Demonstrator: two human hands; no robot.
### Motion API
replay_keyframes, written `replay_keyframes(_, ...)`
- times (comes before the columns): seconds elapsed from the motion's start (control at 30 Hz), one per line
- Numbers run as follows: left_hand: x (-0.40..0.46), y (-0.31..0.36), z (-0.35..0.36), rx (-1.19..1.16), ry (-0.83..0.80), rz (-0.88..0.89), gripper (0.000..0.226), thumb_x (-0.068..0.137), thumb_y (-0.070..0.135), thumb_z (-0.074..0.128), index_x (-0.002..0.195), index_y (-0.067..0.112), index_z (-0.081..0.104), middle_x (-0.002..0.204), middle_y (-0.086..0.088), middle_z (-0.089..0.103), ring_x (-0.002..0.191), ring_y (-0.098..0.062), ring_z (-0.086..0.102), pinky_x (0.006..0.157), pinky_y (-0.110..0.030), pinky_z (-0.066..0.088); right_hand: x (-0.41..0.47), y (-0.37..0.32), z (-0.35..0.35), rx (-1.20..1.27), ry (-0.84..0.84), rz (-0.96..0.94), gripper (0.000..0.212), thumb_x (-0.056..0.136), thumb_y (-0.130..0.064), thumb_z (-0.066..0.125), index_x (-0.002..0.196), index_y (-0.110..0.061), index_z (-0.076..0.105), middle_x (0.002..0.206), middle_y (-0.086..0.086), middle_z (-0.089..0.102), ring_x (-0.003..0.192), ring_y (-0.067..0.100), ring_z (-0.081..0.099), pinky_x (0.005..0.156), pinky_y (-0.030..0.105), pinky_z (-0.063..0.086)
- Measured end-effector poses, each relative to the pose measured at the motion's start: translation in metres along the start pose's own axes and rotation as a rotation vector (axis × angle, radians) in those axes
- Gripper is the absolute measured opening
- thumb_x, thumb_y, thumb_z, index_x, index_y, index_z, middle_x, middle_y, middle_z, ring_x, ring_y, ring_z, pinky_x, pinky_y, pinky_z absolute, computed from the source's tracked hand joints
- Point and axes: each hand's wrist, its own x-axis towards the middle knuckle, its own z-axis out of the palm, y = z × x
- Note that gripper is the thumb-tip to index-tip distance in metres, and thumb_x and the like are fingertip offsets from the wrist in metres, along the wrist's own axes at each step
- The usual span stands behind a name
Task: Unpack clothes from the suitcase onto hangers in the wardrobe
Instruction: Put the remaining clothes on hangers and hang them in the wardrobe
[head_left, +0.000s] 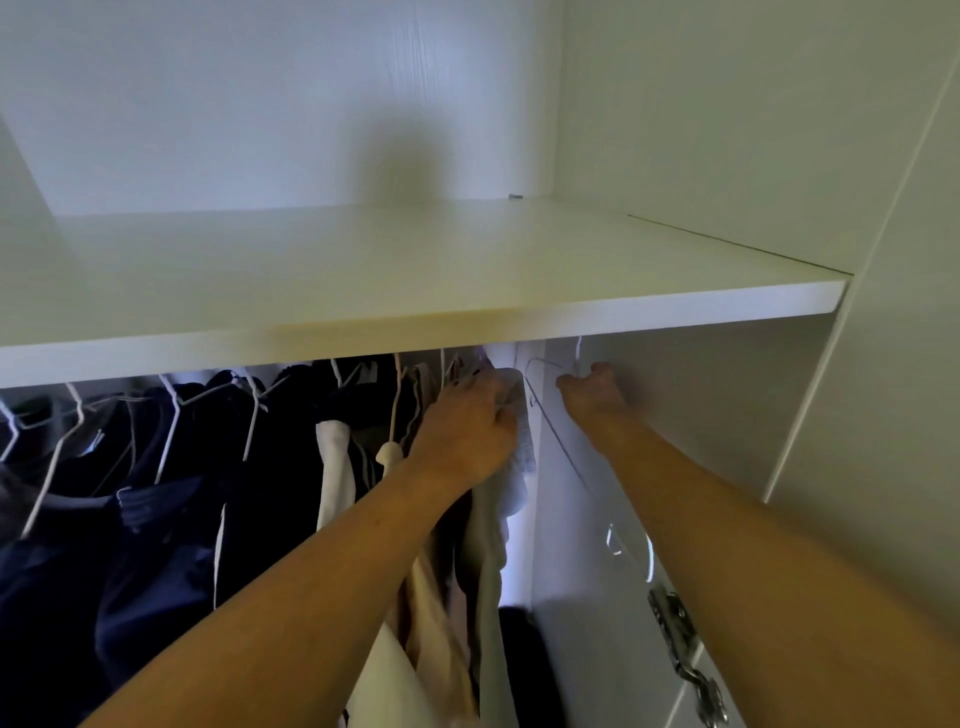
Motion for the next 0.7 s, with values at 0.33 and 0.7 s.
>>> replay_keyframes(0.33, -0.009, -0.003, -0.010, -0.059, 0.014, 0.017, 0.032, 0.095, 0.032, 0.042, 0.124, 0.045, 0.045, 0.126, 0.007, 0.060, 0.106, -0.016, 0.060, 0.092, -0.041, 0.053, -0.010, -0.024, -0.001, -0.113, 0.210, -0.226, 0.034, 0.104, -0.024, 0.033, 0.123, -0.008, 0.057, 0.118, 0.018, 0.062, 0.108, 0.036, 0.058, 0.087, 0.036, 0.046)
replay_keyframes(0.7, -0.103, 0.021, 0.028, -0.393, -0.160, -0.209, 0.032, 0.099, 0.009, 0.042, 0.129, 0.013, 0.053, 0.117, -0.007, 0.058, 0.102, -0.020, 0.057, 0.086, -0.028, 0.050, -0.163, 0.048, -0.011, -0.103, 0.163, 0.006, 0.031, 0.092, 0.006, 0.040, 0.121, -0.001, 0.048, 0.122, 0.019, 0.057, 0.108, 0.033, 0.057, 0.076, 0.027, 0.039)
